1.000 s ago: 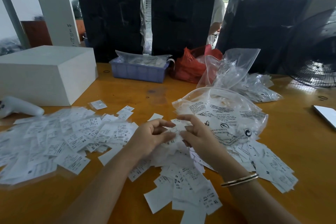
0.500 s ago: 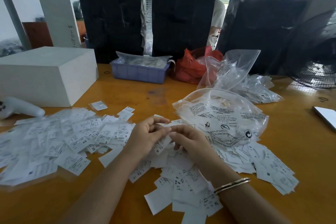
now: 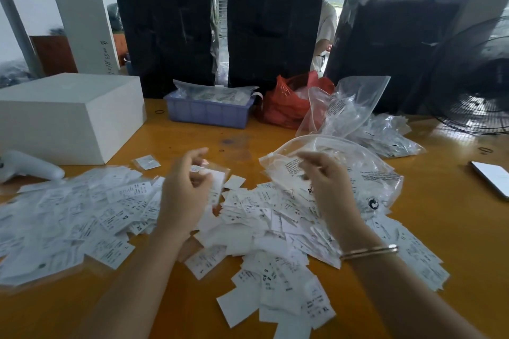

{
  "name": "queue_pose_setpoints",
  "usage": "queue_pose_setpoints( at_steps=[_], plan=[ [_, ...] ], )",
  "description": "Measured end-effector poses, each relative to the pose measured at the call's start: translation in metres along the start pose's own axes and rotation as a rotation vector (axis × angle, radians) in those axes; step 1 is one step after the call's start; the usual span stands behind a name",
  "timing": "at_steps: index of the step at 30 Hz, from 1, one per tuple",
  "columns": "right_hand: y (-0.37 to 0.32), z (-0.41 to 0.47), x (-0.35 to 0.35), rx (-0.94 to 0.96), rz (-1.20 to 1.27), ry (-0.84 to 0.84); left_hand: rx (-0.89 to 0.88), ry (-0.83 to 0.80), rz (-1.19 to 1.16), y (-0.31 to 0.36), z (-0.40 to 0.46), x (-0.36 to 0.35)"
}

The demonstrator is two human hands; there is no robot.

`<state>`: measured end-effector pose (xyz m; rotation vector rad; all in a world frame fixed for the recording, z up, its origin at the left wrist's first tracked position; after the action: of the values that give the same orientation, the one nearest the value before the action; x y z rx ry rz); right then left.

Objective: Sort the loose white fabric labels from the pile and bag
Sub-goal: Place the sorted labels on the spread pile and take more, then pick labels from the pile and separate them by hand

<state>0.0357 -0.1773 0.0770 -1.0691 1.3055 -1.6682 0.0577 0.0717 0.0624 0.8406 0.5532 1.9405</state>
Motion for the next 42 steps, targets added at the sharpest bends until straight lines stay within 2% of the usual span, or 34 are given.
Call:
queue_pose_setpoints(
  at_steps=[3, 5, 9, 11, 13, 16, 18, 21, 24, 27, 30, 34, 37, 42],
  plan=[
    [-0.009, 0.041, 0.034, 0.057, -0.197, 0.216, -0.010, 0.079, 0.306, -0.010, 0.002, 0.020],
    [-0.001, 0.067, 0.044, 0.009, -0.463, 0.244, 0.047, 0.055, 0.444, -0.020, 0.000, 0.024],
    [0.042, 0.093, 0.039, -0.137, -1.111, 0.006, 0.114, -0.042, 0.703, -0.031, -0.005, 0.028],
    [0.058, 0.092, 0.037, -0.206, -1.243, -0.051, 0.107, -0.068, 0.827, -0.033, -0.004, 0.030],
    [0.057, 0.090, 0.038, -0.198, -1.203, -0.010, 0.057, -0.060, 0.856, -0.029, -0.003, 0.027],
    [0.049, 0.086, 0.039, -0.127, -1.118, 0.091, -0.116, -0.064, 0.749, -0.013, -0.001, 0.012],
    [0.045, 0.085, 0.043, -0.105, -1.036, 0.148, -0.225, -0.121, 0.665, -0.002, -0.002, -0.002],
    [0.039, 0.082, 0.050, -0.066, -0.822, 0.212, -0.331, -0.240, 0.524, 0.010, -0.008, -0.023],
    [0.018, 0.067, 0.052, 0.093, -0.577, 0.289, -0.363, -0.317, 0.326, 0.019, -0.017, -0.039],
    [0.001, 0.040, 0.033, 0.178, -0.369, 0.163, -0.269, -0.391, 0.071, 0.021, -0.022, -0.050],
    [0.006, 0.010, -0.001, 0.087, -0.218, -0.095, -0.161, -0.472, -0.072, 0.018, -0.026, -0.059],
    [0.019, -0.018, -0.038, -0.061, 0.007, -0.391, -0.052, -0.437, -0.266, 0.017, -0.026, -0.058],
    [0.027, -0.024, -0.053, -0.081, 0.035, -0.457, 0.008, -0.427, -0.294, 0.013, -0.025, -0.058],
    [0.037, -0.020, -0.059, -0.159, 0.139, -0.433, 0.111, -0.360, -0.321, 0.001, -0.024, -0.056]
  ],
)
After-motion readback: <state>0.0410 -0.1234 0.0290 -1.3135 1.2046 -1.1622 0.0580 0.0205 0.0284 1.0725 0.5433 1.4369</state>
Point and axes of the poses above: each hand's wrist, its own z-axis towards the middle knuckle, its own x-axis out of the back of the hand, y = z × x, the point moved 7 cm from there along z, towards the middle knuckle, and after that the axes turned 13 degrees about -x, right-handed, at the moved point
